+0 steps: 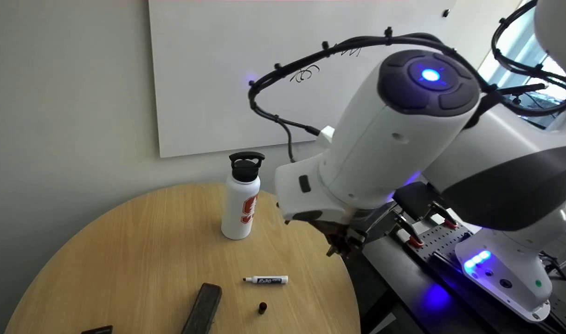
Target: Move the duster to the left
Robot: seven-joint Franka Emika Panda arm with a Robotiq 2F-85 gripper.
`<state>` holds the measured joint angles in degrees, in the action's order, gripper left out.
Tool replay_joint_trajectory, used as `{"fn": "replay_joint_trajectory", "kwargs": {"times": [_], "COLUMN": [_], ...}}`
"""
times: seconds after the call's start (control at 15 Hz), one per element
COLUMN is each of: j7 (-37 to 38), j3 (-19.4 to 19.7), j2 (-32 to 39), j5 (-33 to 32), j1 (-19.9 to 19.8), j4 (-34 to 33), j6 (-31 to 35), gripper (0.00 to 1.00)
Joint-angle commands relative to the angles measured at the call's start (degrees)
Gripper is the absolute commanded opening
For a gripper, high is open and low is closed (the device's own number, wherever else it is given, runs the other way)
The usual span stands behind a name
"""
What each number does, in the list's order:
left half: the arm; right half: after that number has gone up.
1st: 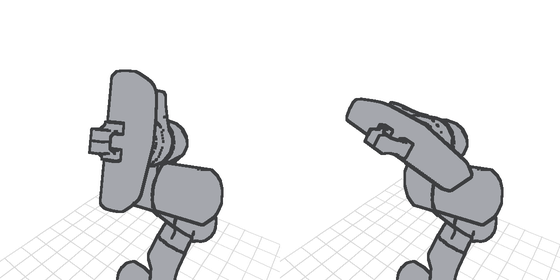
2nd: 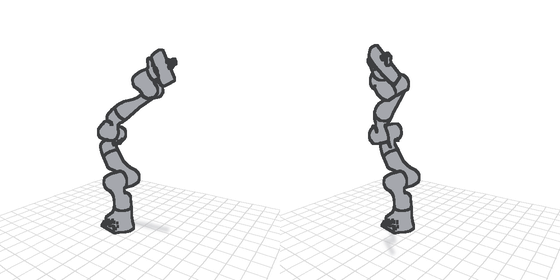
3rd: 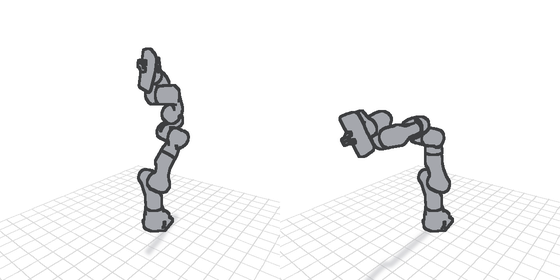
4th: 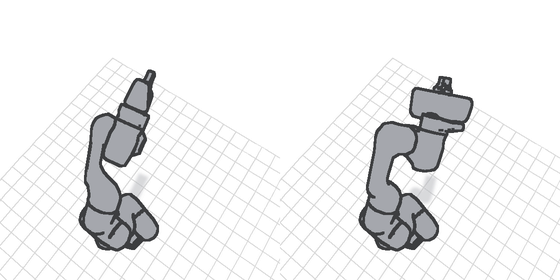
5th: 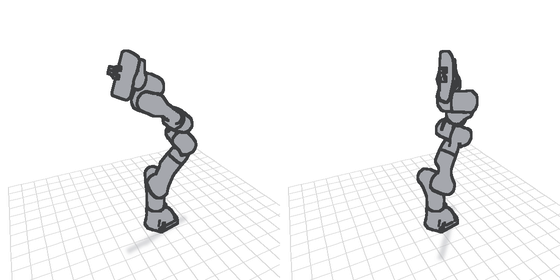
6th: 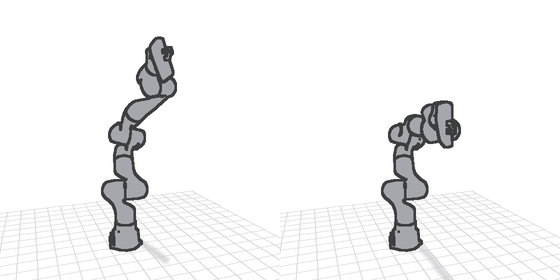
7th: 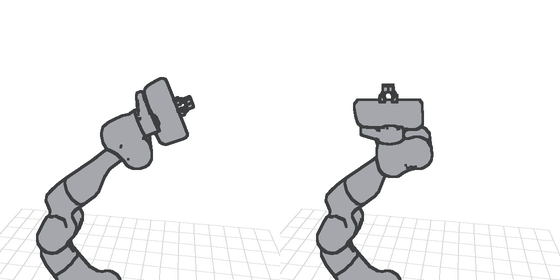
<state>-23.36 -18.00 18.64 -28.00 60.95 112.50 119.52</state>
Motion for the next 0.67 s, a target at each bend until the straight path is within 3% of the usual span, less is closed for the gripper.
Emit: {"fn": "replay_joint_trajectory", "kwargs": {"times": [0.0, 0.13, 0.2, 0.6], "j7": [9.51, 12.16, 9.22, 10.55], "j3": [-1.0, -1.5, -2.18, -2.47], "j2": [-10.12, -12.65, -7.65, -10.85], "j5": [-0.47, -1.23, -0.69, -0.75], "j1": [-1.91, -2.63, -2.96, -3.64], "j4": [9.85, 12.04, 7.61, 10.62], "j6": [-2.15, -2.98, -2.17, -2.26], "gripper": [1.0, 1.0, 1.0, 1.0]}}
